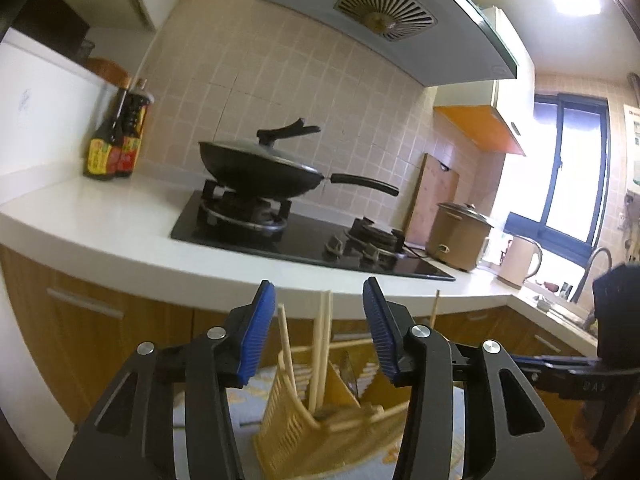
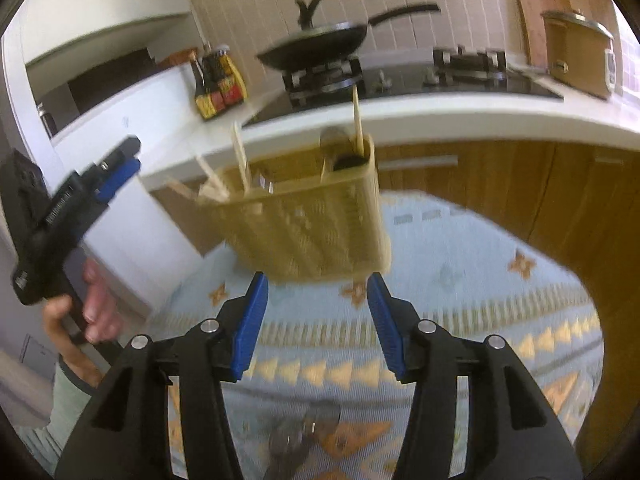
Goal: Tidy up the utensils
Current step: 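Move both tools to the table and grasp a clear spoon with each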
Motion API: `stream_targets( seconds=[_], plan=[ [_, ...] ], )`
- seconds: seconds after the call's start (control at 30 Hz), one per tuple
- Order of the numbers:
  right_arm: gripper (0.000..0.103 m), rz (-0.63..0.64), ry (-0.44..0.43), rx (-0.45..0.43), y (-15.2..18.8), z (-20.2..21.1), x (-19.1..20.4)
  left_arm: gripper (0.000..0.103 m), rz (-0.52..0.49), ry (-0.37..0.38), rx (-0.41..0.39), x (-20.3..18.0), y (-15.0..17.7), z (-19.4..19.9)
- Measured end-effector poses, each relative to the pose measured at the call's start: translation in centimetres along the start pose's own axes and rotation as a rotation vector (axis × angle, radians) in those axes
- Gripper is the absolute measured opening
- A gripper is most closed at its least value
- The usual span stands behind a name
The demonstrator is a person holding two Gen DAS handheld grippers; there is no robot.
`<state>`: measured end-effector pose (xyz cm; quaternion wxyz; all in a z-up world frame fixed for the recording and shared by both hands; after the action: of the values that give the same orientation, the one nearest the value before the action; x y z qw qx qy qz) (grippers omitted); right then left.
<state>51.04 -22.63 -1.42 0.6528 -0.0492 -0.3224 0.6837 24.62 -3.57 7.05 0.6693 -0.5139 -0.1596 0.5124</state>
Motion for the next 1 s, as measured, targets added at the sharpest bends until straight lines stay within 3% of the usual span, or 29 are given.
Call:
stream_targets(
  seconds=[0.2,0.3,0.37,0.7,0.87,1.0],
  plan=[
    [0.048,-0.008,0.027,0.101,3.7,-2.5,0.4,0.057,0.017,-0.002,0.0,-0.9,0.7,4.2],
    [0.047,-0.04,0.019,0.189,6.3,-4.5,0.2,0.057,-0.006,-0.027,0.058,-2.3,2.2,5.7],
    [0.036,-0.052,-0.005,0.227,7.5,-5.5,0.2,0.057,-0.015,-0.004,0.119,-3.6,3.9,6.2],
    [0.03,-0.088,0.001,0.277,8.7,-7.9,-0.8,0.055,-0.059,0.03,0.562,-7.9,18.6,6.0],
    [0.03,-0.128,0.014,0.24,8.8,-7.3,-3.2,0.055,-0.081,0.087,0.697,-9.7,23.9,5.7],
    [0.03,-0.156,0.017,0.225,8.6,-7.2,-4.6,0.05,-0.082,0.097,0.774,-11.1,26.0,4.8]
  ],
)
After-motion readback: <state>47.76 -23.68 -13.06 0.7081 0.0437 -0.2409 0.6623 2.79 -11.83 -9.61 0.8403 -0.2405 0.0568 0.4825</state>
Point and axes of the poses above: each gripper's, at about its wrist camera, not at the fingertips, and z roughly against the way its jaws point, x to its left, y to its underside, the point moved 8 cm from there along -z, roughly the way its jaws point, and after that the axes turned 15 degrees about x, right-handed, at the moved point
